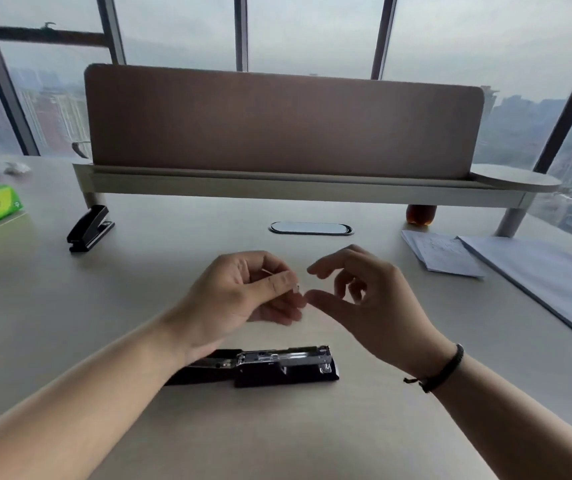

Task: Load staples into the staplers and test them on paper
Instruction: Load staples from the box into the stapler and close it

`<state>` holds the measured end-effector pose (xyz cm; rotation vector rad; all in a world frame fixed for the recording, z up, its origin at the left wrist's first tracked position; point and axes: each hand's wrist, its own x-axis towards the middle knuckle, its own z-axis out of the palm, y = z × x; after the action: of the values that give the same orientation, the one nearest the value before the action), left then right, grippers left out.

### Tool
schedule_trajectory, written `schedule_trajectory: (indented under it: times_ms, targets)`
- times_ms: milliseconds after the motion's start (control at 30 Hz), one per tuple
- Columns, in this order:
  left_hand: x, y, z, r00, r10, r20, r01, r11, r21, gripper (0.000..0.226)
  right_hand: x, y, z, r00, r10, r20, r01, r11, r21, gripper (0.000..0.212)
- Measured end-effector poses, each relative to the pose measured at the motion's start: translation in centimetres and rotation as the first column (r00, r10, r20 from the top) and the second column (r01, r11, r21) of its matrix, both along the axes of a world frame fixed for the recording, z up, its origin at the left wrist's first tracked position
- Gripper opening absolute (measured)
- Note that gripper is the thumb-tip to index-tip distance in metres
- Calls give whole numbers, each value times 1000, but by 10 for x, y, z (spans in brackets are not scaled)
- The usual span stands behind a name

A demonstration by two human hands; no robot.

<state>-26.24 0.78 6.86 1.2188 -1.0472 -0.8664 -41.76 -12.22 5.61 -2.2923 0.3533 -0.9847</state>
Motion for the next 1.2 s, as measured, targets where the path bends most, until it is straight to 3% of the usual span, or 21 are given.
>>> schedule_trajectory:
  times_ms: [133, 433, 700, 800, 867, 900, 933, 967, 1033, 1100, 1200]
  targets:
    - [-22, 14, -6, 987, 21, -159, -11, 998, 65, 17, -22, 16, -3, 996, 91, 9, -91, 992, 88, 18]
    - [-47, 15, -21, 979, 146, -140, -130, 985, 115, 18, -24, 21, -12, 996, 71, -53, -72, 997, -21, 16]
    - [-47, 17, -25, 979, 142, -143, -121, 982, 144, 21, -26, 19, -12, 992, 93, -87, -100, 992, -73, 15]
    - [-45, 17, -24, 987, 128, -93, -112, 982, 152, 23, -26, 18, -10, 990, 94, -109, -102, 992, -73, 10]
    - [-42, 18, -25, 987, 152, 44, -156, 980, 121, 26, -26, 14, -9, 991, 91, -97, -94, 995, -28, 9]
    - [-38, 19, -28, 955, 194, 223, -213, 975, 66, 27, -27, 11, -9, 993, 84, -87, -83, 997, 6, 9]
    - [-33, 21, -32, 857, 251, 449, -275, 961, -12, 25, -28, 6, -9, 994, 70, -81, -67, 997, 38, 9]
    - [-28, 23, -36, 700, 294, 651, -313, 946, -90, 24, -28, 2, -10, 995, 55, -88, -49, 997, 67, 8]
    - [-23, 27, -40, 424, 294, 856, -331, 931, -156, 30, -29, -7, -13, 988, 45, -146, -27, 992, 121, 7]
    - [-22, 28, -42, 345, 235, 909, -346, 932, -110, 34, -29, -12, -20, 970, 64, -234, -26, 986, 162, 6]
    - [-25, 28, -45, 333, 158, 930, -330, 943, -42, 26, -27, -13, -27, 946, 100, -309, -49, 984, 169, 9]
